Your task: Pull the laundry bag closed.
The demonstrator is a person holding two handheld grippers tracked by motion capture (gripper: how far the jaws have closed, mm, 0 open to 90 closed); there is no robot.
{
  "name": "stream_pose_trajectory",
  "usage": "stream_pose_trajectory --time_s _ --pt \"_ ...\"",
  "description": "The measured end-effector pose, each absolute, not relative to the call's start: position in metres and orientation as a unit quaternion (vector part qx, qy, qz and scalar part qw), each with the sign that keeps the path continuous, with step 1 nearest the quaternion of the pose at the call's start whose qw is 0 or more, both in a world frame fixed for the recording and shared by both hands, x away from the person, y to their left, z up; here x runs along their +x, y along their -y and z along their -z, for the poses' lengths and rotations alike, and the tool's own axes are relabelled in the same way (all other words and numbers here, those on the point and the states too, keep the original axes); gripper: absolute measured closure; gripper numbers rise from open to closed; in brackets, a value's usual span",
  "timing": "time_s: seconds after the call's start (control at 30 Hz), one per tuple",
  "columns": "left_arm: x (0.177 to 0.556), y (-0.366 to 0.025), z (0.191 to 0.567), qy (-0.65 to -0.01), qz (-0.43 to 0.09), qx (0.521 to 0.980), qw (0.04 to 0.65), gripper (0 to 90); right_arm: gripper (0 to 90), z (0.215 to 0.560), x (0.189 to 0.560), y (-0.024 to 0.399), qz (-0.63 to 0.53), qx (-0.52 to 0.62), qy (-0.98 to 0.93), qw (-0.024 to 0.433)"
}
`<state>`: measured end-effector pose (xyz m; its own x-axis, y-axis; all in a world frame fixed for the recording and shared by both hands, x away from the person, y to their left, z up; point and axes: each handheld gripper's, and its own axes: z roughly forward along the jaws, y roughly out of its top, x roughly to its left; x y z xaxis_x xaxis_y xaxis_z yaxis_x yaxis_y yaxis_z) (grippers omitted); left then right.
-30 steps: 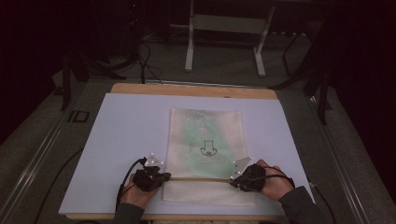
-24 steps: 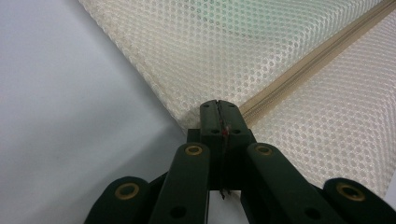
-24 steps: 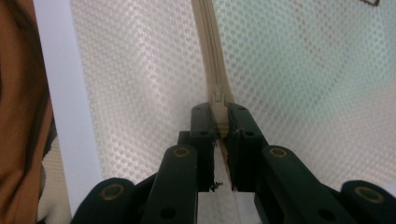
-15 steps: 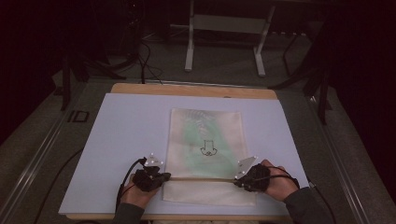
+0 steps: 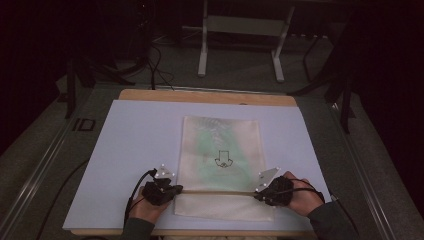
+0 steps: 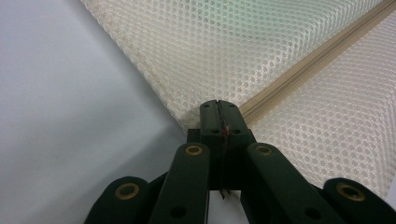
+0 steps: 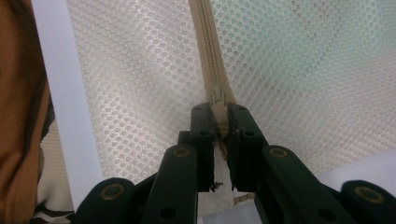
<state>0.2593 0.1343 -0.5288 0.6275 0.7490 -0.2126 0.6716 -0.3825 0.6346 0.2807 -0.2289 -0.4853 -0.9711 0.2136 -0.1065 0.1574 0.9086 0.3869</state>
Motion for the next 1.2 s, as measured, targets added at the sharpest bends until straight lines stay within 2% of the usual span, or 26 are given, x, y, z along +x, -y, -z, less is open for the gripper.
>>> stream_pose_trajectory --time_s 0.17,0.47,0.63,0.7,0.77,0.8,1.2 --pt "0.259 -0.134 0.529 -0.428 -0.055 0.830 0.354 89.6 82.4 0.485 0.281 0.234 -0.188 0.101 -0.974 0.072" --pt "0.259 -0.134 0.529 -0.429 -0.053 0.829 0.355 89.6 82.4 0.488 0.281 0.269 -0.203 0.136 -0.967 0.067" --pt "0.259 -0.135 0.529 -0.427 -0.055 0.829 0.357 89.5 81.2 0.490 0.282 0.269 -0.202 0.142 -0.967 0.059" --pt "0.258 -0.135 0.530 -0.427 -0.056 0.828 0.360 89.5 79.0 0.491 0.283 0.269 -0.200 0.144 -0.967 0.058" --pt "0.258 -0.135 0.530 -0.424 -0.059 0.828 0.362 89.2 65.4 0.491 0.285 0.271 -0.205 0.160 -0.964 0.062" --pt "0.257 -0.135 0.530 -0.421 -0.060 0.830 0.361 88.9 63.2 0.491 0.285 0.272 -0.211 0.162 -0.962 0.063" --pt "0.257 -0.143 0.525 -0.422 -0.068 0.823 0.375 87.4 50.4 0.486 0.282 0.289 -0.288 0.215 -0.930 0.079"
